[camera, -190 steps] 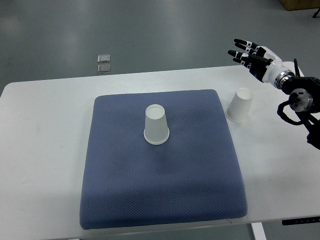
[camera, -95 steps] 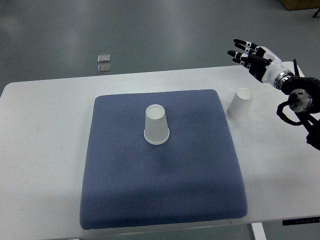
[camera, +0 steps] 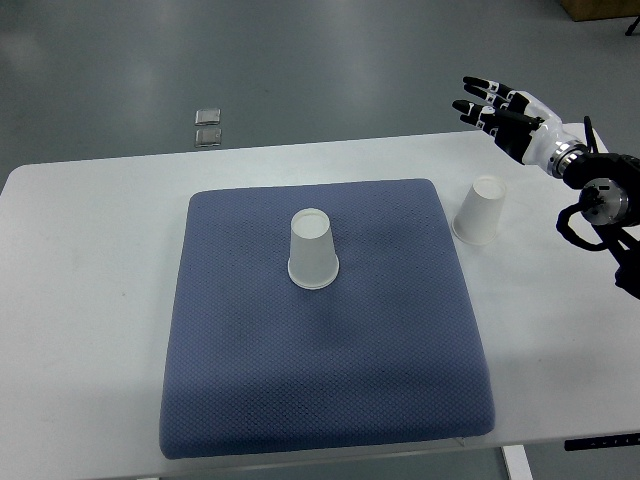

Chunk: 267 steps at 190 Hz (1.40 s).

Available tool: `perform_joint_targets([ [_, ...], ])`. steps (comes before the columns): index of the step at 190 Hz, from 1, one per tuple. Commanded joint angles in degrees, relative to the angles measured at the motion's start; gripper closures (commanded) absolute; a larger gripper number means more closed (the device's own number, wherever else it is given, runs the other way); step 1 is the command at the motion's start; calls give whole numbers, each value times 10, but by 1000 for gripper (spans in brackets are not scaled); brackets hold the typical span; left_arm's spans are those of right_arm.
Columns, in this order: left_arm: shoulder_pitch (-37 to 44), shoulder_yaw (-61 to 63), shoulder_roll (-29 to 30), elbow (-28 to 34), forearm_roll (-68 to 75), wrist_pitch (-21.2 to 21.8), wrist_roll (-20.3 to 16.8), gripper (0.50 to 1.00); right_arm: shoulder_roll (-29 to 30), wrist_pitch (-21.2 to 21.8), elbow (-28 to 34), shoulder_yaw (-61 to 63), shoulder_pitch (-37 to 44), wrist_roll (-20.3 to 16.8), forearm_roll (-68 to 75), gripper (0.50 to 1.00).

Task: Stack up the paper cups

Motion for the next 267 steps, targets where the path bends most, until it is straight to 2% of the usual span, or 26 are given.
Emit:
perform_joint_targets([
  [1,0,0,0,1,0,0,0,500,-3,1,0,0,0,10,0,579],
  [115,0,0,0,0,0,0,0,500,-15,-5,-2,-1,4,12,-1,579],
  [165,0,0,0,0,0,0,0,500,-26,41,-1,-9,3,31,-18,579],
  [180,0,0,0,0,0,0,-1,500,-36,48,-1,-12,5,42,-68,579],
  [208,0,0,0,0,0,0,0,500,-43,49,1,-12,12,87,-248,579],
  [229,0,0,0,1,0,0,0,500,-49,48,2,-13,18,100,-381,579],
  [267,0,0,0,1,0,0,0,500,-59,49,2,-36,31,127,-519,579],
])
